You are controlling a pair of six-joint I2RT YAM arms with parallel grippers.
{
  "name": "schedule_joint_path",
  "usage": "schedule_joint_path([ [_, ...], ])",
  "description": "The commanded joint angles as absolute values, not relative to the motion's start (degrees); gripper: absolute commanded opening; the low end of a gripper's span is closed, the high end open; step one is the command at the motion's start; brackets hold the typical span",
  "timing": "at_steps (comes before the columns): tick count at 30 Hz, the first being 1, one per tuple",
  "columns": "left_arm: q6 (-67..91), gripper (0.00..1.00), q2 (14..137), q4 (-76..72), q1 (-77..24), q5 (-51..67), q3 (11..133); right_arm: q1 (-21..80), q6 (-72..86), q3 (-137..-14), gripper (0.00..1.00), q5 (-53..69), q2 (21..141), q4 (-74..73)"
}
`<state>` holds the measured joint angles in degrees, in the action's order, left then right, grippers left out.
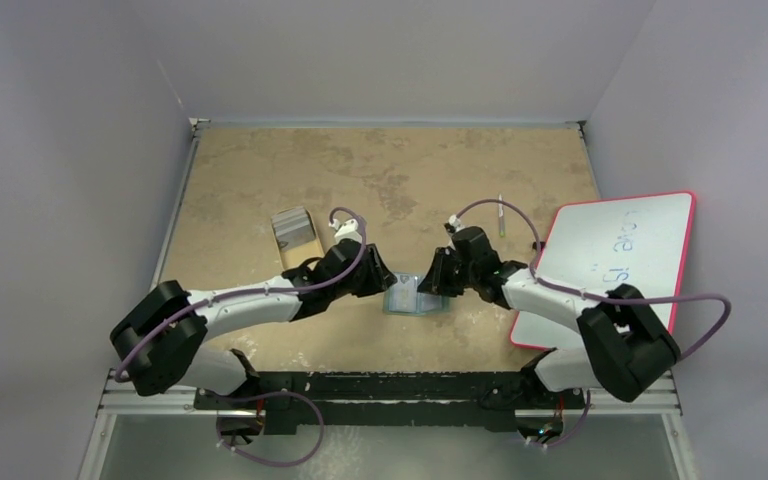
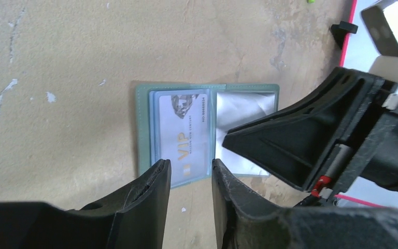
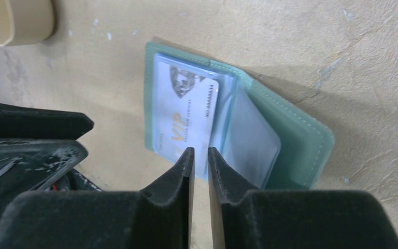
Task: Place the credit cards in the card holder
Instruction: Insert the credit card into the card holder.
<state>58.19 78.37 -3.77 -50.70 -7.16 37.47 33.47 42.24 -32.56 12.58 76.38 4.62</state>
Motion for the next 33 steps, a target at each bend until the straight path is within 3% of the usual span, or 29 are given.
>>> schedule_joint_path([
  [1,59.8,0.35,81.0,-10.4,-50.5,-6.1,37.3,33.6,40.4,-34.4,0.16,11.1,79.5,6.5],
  [11,59.8,0.43,84.2,-17.4,-50.4,-5.8,35.2,33.4,41.5,-28.7,0.09,10.6,82.4,11.6],
  [33,58.9,0.44,89.4,-21.9,-50.4,-5.1,35.4,33.4,42.0,-26.9,0.08,11.1,82.5,12.8],
])
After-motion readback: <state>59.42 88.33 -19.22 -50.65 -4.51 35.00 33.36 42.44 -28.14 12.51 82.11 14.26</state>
